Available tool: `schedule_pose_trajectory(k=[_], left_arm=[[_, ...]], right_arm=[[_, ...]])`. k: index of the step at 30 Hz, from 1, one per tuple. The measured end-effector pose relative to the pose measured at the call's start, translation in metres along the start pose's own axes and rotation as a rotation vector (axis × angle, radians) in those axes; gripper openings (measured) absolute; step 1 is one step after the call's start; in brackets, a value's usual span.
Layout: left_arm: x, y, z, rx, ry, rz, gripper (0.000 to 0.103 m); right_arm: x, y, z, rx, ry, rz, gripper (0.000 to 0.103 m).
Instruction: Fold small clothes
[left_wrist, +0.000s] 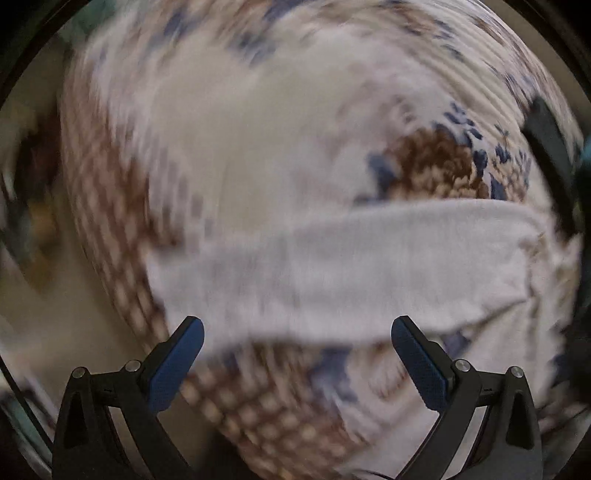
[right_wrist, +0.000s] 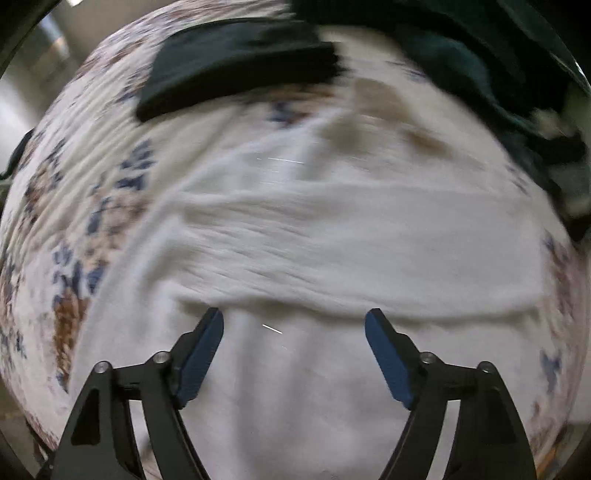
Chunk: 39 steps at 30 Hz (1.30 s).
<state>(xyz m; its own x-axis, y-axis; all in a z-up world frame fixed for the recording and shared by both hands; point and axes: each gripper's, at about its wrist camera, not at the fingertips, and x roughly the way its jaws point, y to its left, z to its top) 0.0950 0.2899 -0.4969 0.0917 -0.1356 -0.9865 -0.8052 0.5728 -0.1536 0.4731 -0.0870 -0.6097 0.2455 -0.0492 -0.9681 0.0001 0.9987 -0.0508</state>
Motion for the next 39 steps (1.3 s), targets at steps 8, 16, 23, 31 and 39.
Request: schedule_pose_trajectory(k=[8, 16, 23, 31, 39], left_arm=[[0.072, 0.068, -0.019, -0.564, 0.106, -0.304, 0.045], [0.021, 0.057, 0.015, -0.581, -0.191, -0.229, 0.006], [-0.067, -0.055, 0.034, -0.045, -0.484, -0.083, 0.006], [-0.064, -0.299, -0.021, 0.54, -0.536, -0.195, 0.006], [0.012, -0.494, -0.161, 0.915, -0.319, -0.345, 0.007]], right_arm=[[-0.003, -0.093, -0.041, 0.101, 0.085, -0.106, 0.082], [0.008, -0.113, -0.053, 0.074, 0.127, -0.157, 0.082], [0.011, -0.128, -0.041, -0.004, 0.096, -0.213, 0.095], [0.01, -0.219, -0.042, 0.19, 0.105, -0.113, 0.095], [0.007, -0.36, -0.069, 0.393, 0.153, -0.128, 0.095]])
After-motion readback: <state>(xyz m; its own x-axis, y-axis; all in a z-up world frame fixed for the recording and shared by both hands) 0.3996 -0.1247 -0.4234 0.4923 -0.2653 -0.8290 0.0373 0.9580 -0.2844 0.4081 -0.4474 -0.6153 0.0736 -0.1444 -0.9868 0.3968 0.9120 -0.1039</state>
